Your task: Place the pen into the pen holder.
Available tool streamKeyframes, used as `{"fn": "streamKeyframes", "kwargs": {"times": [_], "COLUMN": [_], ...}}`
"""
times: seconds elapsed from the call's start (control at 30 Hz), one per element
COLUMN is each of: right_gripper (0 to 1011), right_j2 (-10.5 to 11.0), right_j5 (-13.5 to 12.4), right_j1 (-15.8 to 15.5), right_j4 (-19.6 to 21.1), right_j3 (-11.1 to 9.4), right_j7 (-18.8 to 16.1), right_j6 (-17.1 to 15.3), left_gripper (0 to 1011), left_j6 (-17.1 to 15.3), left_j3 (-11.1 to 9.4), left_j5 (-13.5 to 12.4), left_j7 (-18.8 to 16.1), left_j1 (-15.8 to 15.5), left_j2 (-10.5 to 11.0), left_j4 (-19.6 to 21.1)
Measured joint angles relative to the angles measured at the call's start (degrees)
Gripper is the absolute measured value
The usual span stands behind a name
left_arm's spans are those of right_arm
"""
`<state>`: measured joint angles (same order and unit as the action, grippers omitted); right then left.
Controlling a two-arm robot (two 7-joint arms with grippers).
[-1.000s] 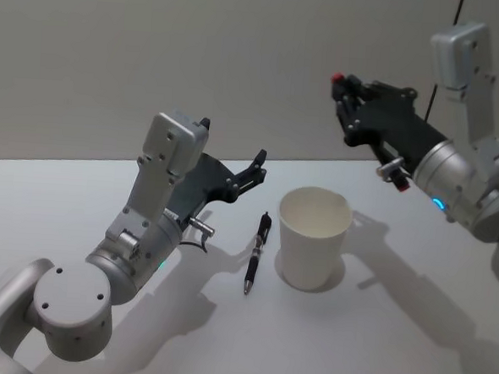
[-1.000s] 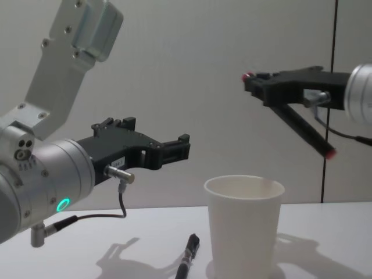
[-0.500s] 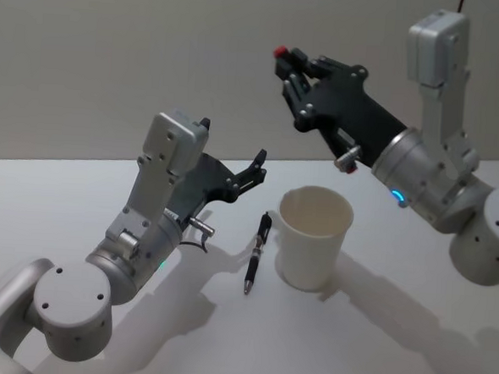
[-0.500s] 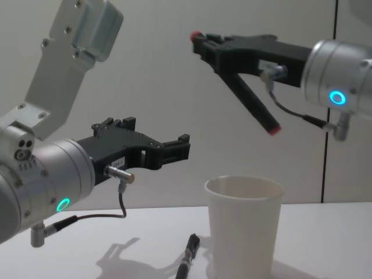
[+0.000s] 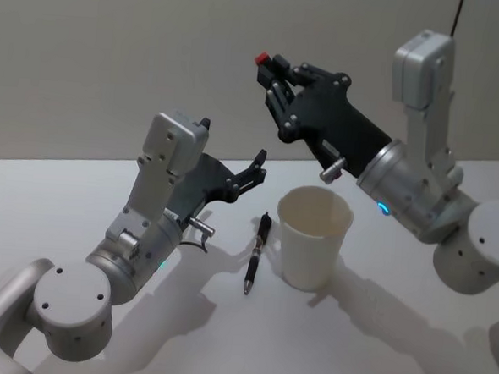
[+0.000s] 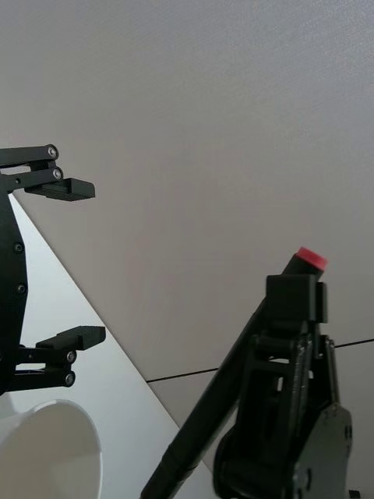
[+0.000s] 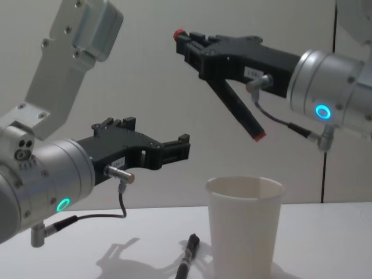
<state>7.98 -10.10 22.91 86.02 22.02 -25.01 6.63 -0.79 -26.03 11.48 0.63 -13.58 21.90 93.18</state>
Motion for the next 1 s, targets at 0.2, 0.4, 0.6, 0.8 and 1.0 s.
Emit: {"fn": "streamKeyframes", "kwargs": {"times": [0.2, 0.4, 0.6, 0.8, 1.0], "right_gripper": [166, 166, 166, 166, 167], "right_j2": [0.2, 0.3, 0.3, 0.4, 0.9], "right_j5": [0.0, -0.4, -0.6, -0.7, -0.7], "right_j1": [-0.6, -1.2, -1.6, -2.2, -2.9], "right_j4": [-0.8, -1.5, -2.0, -2.6, -3.0], "right_j3": [0.2, 0.6, 1.0, 1.2, 1.3], "right_j7": [0.0, -0.2, -0.5, -0.6, -0.4], "right_j6": [1.1, 1.8, 2.1, 2.2, 2.2], "left_gripper": [1001, 1001, 1001, 1001, 1001], "left_j6": [0.0, 0.0, 0.0, 0.0, 0.0], "left_j3": [0.0, 0.0, 0.0, 0.0, 0.0], "left_j5": [0.0, 0.0, 0.0, 0.0, 0.0], "left_j7": [0.0, 0.0, 0.0, 0.0, 0.0], "left_j1": [0.0, 0.0, 0.0, 0.0, 0.0], "left_j2": [0.0, 0.0, 0.0, 0.0, 0.0], "left_j4": [0.0, 0.0, 0.0, 0.0, 0.0]}}
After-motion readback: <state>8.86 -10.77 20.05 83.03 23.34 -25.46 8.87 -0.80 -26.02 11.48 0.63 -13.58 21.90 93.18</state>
